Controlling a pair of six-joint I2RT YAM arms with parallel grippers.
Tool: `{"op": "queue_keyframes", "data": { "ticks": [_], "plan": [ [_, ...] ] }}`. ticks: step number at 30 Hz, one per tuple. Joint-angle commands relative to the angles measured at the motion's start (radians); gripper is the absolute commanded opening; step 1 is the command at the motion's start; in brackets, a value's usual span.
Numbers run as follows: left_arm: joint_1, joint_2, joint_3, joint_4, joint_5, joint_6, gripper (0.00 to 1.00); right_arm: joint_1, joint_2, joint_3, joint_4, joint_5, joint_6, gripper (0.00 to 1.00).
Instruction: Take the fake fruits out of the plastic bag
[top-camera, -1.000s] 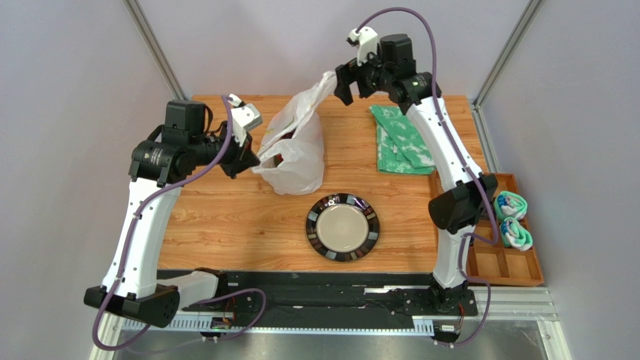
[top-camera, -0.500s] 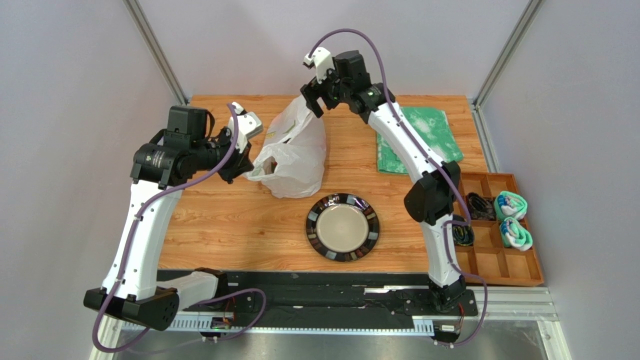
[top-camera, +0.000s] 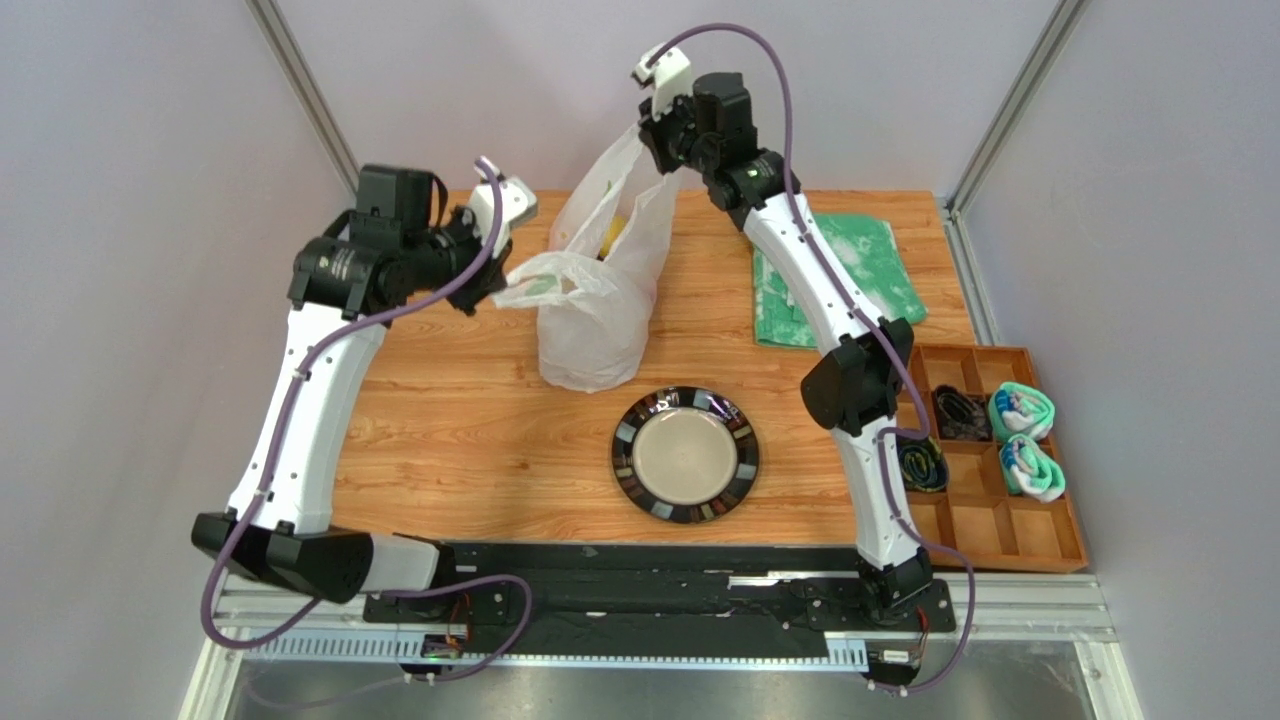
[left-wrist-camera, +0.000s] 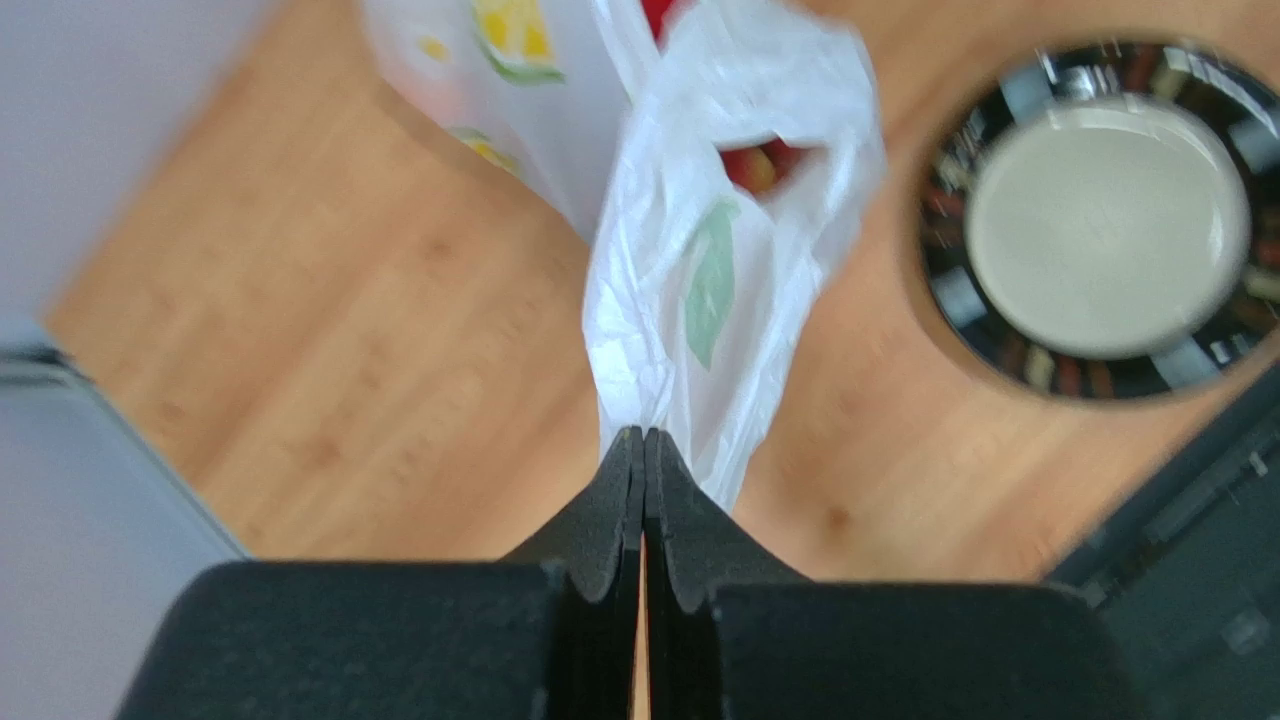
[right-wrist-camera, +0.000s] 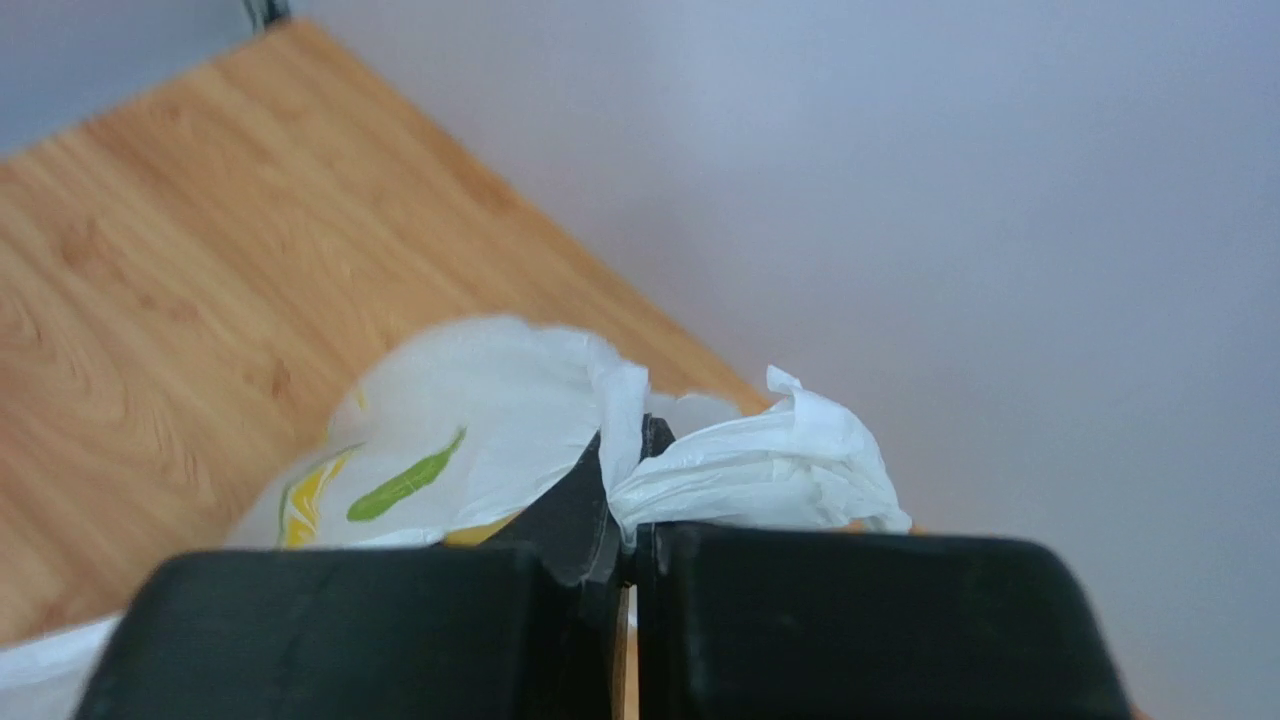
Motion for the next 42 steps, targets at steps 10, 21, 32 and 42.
{"op": "queue_keyframes", "data": {
  "ticks": [10, 21, 32, 42],
  "plan": [
    [-0.037, 0.469, 0.996, 0.174, -0.096, 0.354, 0.0, -0.098, -0.276, -0.205, 0.252, 0.15, 0.338, 0.0],
    [-0.088, -0.263, -0.127, -0.139, 0.057, 0.2, 0.0, -0.052, -0.904, -1.167, 0.129, -0.028, 0.341, 0.0],
    [-0.076, -0.408, -0.326, -0.048, 0.204, -0.086, 0.0, -0.006, -1.016, -1.053, -0.299, -0.381, 0.13, 0.78],
    [-0.067, -0.344, -0.153, -0.255, 0.075, -0.426, 0.67, 0.12, -0.907, -0.928, -0.368, -0.393, 0.045, 0.62]
  ]
}}
